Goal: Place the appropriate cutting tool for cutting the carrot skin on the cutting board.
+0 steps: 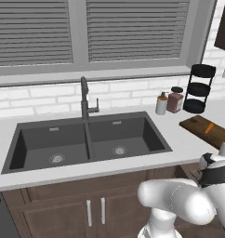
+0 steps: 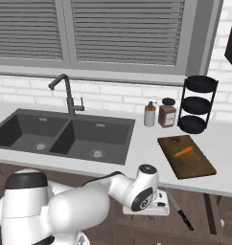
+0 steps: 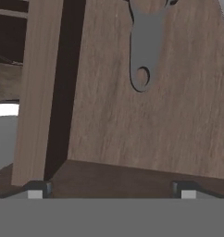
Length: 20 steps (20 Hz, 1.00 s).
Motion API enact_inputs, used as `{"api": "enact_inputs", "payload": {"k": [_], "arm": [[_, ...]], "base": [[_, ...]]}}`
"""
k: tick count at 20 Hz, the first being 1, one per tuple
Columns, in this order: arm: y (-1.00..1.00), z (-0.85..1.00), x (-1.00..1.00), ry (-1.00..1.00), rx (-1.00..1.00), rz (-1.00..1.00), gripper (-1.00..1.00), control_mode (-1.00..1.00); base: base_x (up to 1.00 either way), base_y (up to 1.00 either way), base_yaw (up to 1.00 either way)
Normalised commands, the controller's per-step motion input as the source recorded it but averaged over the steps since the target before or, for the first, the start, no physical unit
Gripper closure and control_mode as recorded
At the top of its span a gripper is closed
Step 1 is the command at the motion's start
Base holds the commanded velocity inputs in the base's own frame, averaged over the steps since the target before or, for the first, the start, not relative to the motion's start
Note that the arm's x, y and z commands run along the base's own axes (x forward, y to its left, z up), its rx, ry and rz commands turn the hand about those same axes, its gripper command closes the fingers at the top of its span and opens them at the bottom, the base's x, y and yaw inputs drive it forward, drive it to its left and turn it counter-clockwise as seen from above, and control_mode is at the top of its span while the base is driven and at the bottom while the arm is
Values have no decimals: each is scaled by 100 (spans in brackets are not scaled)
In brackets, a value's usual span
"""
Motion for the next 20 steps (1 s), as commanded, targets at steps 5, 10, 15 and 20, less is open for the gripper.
{"api": "enact_inputs", "payload": {"k": [5, 10, 15, 20], "arm": [[-6, -16, -14, 3, 3, 3, -100, -100], [-2, -21, -26, 1, 3, 3, -100, -100], [-1, -10, -47, 0, 3, 1, -100, -100], [0, 0, -94, 0, 0, 0, -100, -100]], "base": [[0, 0, 0], [0, 0, 0], [0, 0, 0], [0, 0, 0]]}}
